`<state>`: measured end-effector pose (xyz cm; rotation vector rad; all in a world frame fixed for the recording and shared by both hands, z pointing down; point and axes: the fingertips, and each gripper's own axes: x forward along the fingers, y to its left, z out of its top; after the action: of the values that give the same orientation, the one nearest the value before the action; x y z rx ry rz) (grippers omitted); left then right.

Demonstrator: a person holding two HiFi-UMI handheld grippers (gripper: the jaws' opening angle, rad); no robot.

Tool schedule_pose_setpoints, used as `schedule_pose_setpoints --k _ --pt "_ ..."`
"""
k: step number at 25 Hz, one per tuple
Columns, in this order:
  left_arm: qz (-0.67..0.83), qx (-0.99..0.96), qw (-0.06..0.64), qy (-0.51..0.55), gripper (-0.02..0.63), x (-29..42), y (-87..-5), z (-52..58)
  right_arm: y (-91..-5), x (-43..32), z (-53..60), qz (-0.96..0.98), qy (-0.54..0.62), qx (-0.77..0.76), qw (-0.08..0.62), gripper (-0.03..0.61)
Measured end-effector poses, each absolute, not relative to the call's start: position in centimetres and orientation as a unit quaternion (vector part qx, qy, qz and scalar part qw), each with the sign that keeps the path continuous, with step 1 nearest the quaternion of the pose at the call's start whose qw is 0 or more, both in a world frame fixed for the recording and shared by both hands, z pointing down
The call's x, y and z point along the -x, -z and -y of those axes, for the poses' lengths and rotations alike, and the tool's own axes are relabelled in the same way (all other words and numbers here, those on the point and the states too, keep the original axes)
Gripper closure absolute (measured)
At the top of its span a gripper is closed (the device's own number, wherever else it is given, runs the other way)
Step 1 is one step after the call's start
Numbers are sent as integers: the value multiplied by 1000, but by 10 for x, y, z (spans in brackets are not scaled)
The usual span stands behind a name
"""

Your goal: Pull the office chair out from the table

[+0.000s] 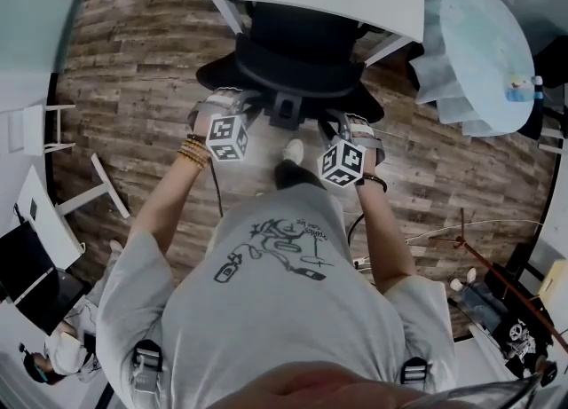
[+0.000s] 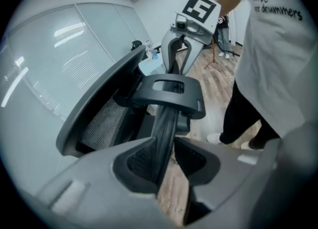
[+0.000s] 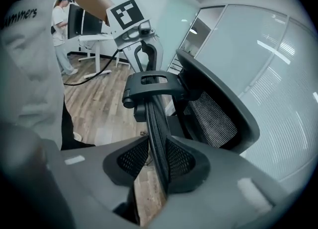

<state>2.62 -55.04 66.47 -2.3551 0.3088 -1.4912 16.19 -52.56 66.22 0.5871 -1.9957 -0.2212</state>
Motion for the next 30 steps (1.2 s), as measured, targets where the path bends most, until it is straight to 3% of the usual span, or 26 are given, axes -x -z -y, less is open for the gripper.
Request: schedule_pose_setpoints --k 30 --pt "-113 846 153 498 494 45 -669 273 -669 -91 249 790 87 -314 519 446"
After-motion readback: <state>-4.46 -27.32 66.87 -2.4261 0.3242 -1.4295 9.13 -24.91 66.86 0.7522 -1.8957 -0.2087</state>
